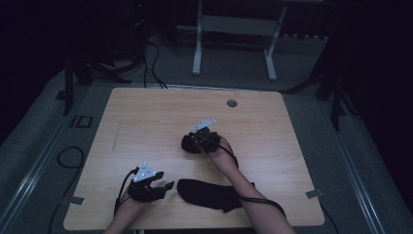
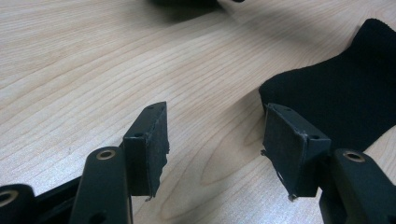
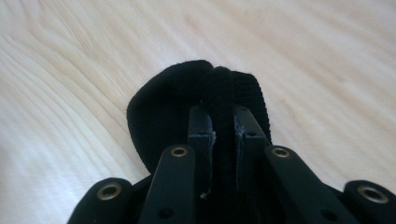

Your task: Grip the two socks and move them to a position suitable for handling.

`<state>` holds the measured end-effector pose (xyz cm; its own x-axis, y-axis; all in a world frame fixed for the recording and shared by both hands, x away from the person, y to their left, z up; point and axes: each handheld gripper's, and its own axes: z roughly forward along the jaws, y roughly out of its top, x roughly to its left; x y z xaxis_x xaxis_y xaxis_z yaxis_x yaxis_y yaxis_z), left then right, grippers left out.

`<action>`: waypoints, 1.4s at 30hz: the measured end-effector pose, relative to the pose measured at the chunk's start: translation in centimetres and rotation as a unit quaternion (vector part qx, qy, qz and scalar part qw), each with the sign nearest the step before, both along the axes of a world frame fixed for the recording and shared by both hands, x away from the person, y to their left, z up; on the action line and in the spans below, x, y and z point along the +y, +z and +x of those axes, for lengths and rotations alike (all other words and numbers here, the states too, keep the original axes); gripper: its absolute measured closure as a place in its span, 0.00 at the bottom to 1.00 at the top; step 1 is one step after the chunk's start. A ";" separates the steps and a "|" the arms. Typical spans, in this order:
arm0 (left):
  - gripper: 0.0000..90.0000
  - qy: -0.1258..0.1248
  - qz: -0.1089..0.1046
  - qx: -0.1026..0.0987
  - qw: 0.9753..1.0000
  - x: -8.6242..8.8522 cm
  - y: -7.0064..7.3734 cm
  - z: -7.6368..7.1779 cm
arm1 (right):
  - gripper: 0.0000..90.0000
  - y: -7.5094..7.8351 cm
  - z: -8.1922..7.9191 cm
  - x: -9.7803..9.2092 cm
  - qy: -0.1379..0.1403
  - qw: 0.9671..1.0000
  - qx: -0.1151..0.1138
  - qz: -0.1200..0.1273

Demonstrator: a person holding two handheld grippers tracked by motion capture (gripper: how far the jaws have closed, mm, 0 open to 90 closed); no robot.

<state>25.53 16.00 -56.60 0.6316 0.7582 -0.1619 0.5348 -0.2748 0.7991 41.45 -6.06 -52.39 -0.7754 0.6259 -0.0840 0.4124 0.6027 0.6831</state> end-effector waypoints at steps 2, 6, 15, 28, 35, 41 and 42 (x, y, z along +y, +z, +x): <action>0.45 -0.001 0.001 0.000 1.000 -0.1 0.1 0.0 | 0.90 1.2 -0.4 -0.8 -0.003 1.000 -0.011 0.008; 0.45 0.000 0.002 -0.002 1.000 -0.1 0.1 -0.1 | 0.90 3.1 -1.4 -2.5 0.001 0.999 -0.031 0.010; 0.45 0.000 0.001 -0.002 1.000 -0.4 0.2 -0.1 | 0.89 2.9 -3.6 -8.2 -0.044 0.998 -0.053 0.001; 0.45 -0.037 -0.003 -0.002 0.999 -2.7 1.3 0.7 | 0.80 -2.6 -4.9 -10.3 -0.066 0.998 0.021 -0.007; 0.43 -0.063 -0.006 -0.001 0.998 -5.2 2.3 2.4 | 0.52 -2.2 -5.0 -9.8 -0.046 0.998 0.047 0.000; 0.40 -0.083 0.016 0.006 0.996 -7.7 3.3 4.7 | 0.50 1.9 -5.0 -11.7 -0.051 0.998 0.006 0.043; 0.39 -0.088 0.017 0.012 0.996 -8.2 3.4 5.2 | 0.52 2.5 -4.8 -12.1 -0.055 0.997 0.004 0.052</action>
<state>30.73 7.76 -53.19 0.7510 0.6421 -0.1538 0.4944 -0.3925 0.7756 36.67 -18.15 -49.91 -0.7020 0.7122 -0.0091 0.4775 0.4801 0.7359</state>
